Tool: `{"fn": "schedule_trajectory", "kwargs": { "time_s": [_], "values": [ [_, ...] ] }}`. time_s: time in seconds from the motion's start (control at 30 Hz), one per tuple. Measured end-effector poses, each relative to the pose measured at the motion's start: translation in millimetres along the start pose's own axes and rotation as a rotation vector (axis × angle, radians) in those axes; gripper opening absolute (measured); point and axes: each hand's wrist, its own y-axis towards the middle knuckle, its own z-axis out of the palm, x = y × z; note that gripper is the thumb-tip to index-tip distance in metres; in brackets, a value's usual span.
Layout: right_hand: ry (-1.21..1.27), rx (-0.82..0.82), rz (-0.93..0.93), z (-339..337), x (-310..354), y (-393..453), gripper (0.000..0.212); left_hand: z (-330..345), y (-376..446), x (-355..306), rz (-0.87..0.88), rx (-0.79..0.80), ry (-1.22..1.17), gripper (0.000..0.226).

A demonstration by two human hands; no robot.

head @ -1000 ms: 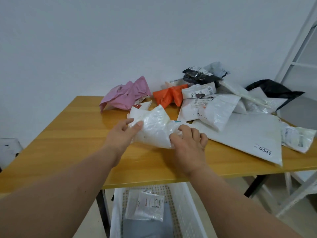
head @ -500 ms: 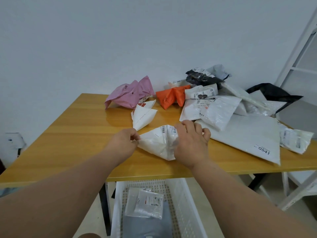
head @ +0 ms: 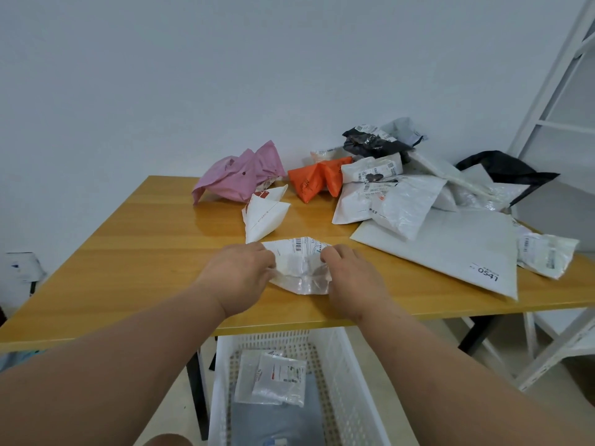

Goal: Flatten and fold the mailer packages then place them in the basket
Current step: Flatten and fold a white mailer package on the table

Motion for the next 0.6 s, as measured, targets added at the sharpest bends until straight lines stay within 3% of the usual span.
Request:
{"fn": "schedule_trajectory", "kwargs": {
  "time_s": [0.3,0.5,0.6],
  "values": [
    [-0.111,-0.017,-0.067,3.0,-1.0,-6.4,0.03,5.2,-16.1,16.7,-0.181,0.063,-0.069,0.01],
    [-0.044,0.054,-0.041,3.2,2.6,-11.9,0.018,5.6,-19.1,20.3,-0.166,0.203,-0.01,0.007],
    [0.051,0.001,0.015,3.6,3.2,-8.7,0.019,7.8,-18.7,18.4,-0.12,0.262,0.041,0.013]
  ]
}}
